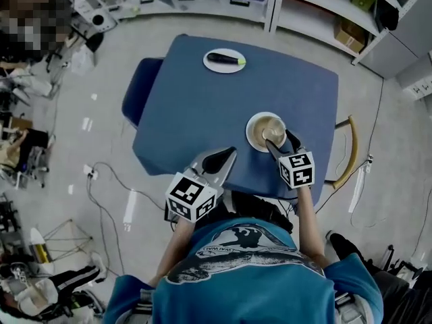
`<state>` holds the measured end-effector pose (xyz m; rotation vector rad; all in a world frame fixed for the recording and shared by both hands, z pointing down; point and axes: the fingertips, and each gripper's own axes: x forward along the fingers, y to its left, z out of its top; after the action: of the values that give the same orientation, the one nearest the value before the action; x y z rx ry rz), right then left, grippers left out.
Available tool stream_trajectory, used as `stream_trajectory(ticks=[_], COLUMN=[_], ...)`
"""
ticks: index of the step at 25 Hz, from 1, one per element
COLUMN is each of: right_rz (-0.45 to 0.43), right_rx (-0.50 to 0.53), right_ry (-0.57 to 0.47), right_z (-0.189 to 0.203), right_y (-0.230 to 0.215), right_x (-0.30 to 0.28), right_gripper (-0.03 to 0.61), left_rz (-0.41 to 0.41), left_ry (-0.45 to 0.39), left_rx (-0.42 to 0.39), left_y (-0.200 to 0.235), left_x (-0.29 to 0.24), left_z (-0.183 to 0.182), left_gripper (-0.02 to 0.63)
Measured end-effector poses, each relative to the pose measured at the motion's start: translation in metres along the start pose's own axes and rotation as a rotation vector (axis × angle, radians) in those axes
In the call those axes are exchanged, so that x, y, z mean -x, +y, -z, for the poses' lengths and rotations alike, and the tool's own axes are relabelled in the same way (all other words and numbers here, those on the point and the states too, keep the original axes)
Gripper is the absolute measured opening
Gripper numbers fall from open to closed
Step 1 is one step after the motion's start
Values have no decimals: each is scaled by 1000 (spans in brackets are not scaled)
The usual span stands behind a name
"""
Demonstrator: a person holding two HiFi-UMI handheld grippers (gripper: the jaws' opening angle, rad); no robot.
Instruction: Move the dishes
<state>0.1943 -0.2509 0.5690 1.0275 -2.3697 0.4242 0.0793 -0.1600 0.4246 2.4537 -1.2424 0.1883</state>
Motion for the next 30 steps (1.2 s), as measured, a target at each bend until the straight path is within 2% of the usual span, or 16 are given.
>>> stream_trajectory(ticks=[7, 8, 10, 17, 20, 25, 30], right_rz=[-71, -75, -82, -44, -40, -30, -75], right_rx=[40, 42, 43, 37, 76, 81, 128], right_ry=[-9, -16, -33, -79, -75, -134, -216], right_z=[-8, -9, -11, -11, -13, -46, -100], right_y=[1, 1, 1, 2, 5, 17, 45], right_x=[-29, -31, -33, -32, -29, -13, -13], right_gripper=[321, 292, 281, 276, 275, 275, 275], left_rz=[-81, -88, -99, -128, -127, -117, -113], left_ry=[10, 11, 11, 29, 35, 37, 36], left_rx=[15, 16, 18, 22, 22, 13, 14], left_y=[9, 10, 14, 33, 42, 57, 73], left_x=[12, 13, 15, 29, 31, 38, 47], left_z=[6, 6, 4, 5, 8, 7, 4], left_gripper=[12, 12, 12, 12, 12, 12, 12])
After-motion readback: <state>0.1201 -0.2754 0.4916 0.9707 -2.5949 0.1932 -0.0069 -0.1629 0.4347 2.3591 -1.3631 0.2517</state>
